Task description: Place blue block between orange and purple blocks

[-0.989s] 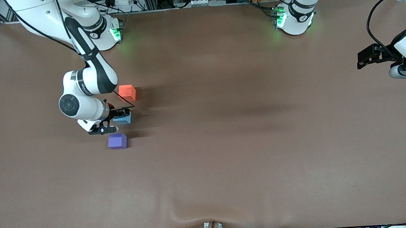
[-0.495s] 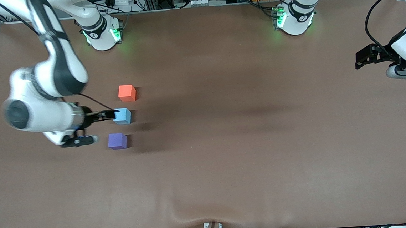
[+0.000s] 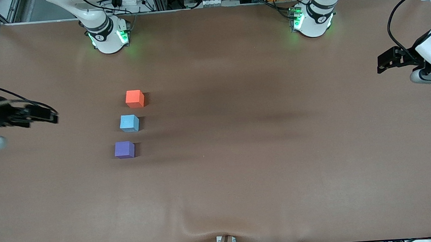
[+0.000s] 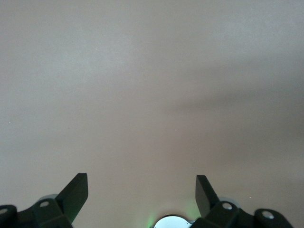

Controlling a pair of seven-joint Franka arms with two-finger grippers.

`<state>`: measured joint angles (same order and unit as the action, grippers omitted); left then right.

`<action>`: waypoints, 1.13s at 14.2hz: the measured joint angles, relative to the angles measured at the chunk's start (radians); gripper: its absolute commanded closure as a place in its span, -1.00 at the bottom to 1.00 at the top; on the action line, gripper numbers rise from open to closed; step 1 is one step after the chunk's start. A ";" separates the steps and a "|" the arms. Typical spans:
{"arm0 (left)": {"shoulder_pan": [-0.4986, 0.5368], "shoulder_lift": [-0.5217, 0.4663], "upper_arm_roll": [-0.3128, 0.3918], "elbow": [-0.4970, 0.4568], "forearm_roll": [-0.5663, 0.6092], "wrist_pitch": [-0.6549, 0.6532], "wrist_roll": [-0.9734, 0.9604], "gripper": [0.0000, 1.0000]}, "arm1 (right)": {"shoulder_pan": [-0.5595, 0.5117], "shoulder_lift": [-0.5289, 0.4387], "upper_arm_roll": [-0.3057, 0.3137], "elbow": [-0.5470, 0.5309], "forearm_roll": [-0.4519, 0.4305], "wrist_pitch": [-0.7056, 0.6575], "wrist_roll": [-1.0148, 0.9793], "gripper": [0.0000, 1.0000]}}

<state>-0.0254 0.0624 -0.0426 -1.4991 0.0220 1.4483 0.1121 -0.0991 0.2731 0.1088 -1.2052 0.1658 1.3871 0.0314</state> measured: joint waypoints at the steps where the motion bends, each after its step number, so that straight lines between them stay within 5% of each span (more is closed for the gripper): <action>1: 0.001 0.000 0.000 0.000 0.000 0.000 0.000 -1.00 | -0.006 -0.021 0.007 0.009 -0.013 -0.008 0.001 -1.00; 5: 0.002 0.000 0.002 0.001 0.000 0.000 0.000 -1.00 | 0.000 -0.181 -0.002 -0.102 -0.053 -0.013 0.022 -1.00; 8: 0.002 0.000 0.002 0.001 0.000 0.000 0.000 -1.00 | 0.053 -0.312 -0.082 -0.274 -0.055 0.034 0.025 -1.00; 16: 0.000 0.000 0.001 0.001 0.000 0.000 0.000 -1.00 | 0.128 -0.330 -0.109 -0.319 -0.147 0.072 0.025 -1.00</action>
<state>-0.0255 0.0626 -0.0418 -1.4986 0.0220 1.4484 0.1121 0.0287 -0.0570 -0.0002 -1.5244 0.0184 1.4593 0.0565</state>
